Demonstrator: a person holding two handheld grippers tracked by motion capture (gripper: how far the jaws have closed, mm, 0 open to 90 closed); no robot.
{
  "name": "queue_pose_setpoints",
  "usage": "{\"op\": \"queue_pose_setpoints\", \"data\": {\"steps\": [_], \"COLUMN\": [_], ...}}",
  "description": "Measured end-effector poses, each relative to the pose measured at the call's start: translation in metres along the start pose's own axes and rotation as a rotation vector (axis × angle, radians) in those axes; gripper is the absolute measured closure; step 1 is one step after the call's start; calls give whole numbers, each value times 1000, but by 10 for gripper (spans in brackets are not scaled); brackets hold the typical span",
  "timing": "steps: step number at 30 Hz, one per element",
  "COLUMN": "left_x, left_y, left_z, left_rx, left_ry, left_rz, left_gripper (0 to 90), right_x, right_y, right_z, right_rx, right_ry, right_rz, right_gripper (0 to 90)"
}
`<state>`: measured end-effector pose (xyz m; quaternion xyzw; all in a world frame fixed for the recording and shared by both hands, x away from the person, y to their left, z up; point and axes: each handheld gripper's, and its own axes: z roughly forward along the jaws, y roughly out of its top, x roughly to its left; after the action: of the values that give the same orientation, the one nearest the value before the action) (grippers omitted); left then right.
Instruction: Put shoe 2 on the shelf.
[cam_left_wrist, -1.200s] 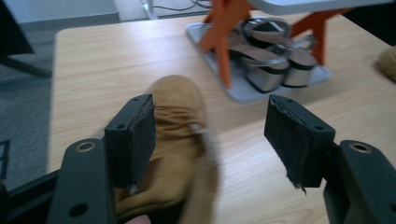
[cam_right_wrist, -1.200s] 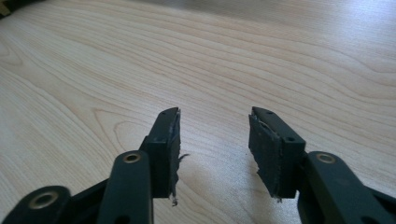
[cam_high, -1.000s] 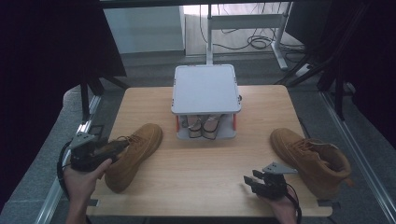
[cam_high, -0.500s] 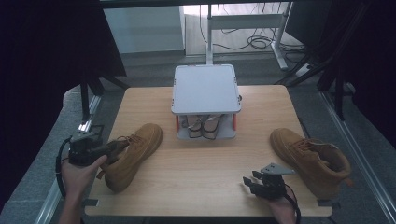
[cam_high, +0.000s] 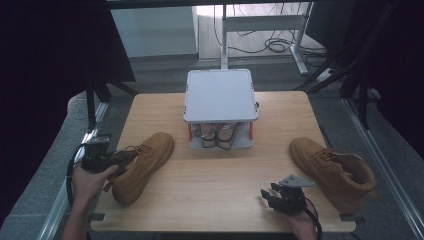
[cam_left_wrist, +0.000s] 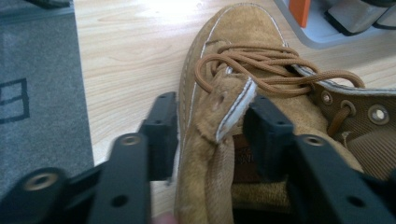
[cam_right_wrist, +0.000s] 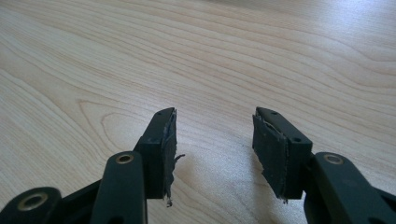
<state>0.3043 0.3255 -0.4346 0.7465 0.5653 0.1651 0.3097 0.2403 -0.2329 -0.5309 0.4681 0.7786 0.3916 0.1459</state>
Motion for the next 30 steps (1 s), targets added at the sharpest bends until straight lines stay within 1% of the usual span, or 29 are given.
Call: {"op": "queue_pose_setpoints", "data": {"steps": [2,3,5,6,8,11,13,16,18,20,24,25,26,27,28,29,30], "left_x": [-1,0,1,1,1,1,3,5,5,6,7,7,7,7,7,7,7], "left_y": [0,1,1,1,1,0,-1,-1,-1,-2,-2,-2,-2,-2,-2,-2,-2], "left_z": [2,2,2,2,2,2,2,1,1,1,1,1,1,1,1,1,1], "left_rx": [8,6,4,3,3,1,-10,-16,-18,-21,-26,-26,-24,-23,-23,-23,-23], "left_ry": [10,22,20,18,13,9,-6,-20,-26,-32,-39,-39,-37,-37,-37,-37,-37], "left_rz": [-6,-19,-25,-25,-17,-18,-27,-31,-31,-38,-40,-40,-40,-40,-40,-40,-40], "left_gripper": [642,673,716,716,748,758,766,769,770,770,772,771,772,772,772,772,771], "right_x": [0,0,-1,-1,-1,0,1,-2,-5,-11,-22,-22,-31,-37,-43,-51,-51], "right_y": [0,0,-1,-1,0,1,7,16,24,33,54,54,63,66,69,72,72], "right_z": [0,0,-2,-2,-4,-8,-18,-35,-49,-64,-98,-98,-116,-124,-131,-137,-137], "right_rx": [1,1,-2,-2,-15,-28,-58,-103,-135,-156,-198,-198,-217,-226,-233,-234,-234], "right_ry": [-4,-6,-7,-7,-5,1,19,32,31,24,-26,-26,-54,-75,-97,-108,-108], "right_rz": [0,1,4,4,7,10,9,12,21,20,-6,-6,-7,-1,5,17,17], "right_gripper": [498,498,498,498,499,503,514,525,527,527,522,522,518,518,518,518,518]}}
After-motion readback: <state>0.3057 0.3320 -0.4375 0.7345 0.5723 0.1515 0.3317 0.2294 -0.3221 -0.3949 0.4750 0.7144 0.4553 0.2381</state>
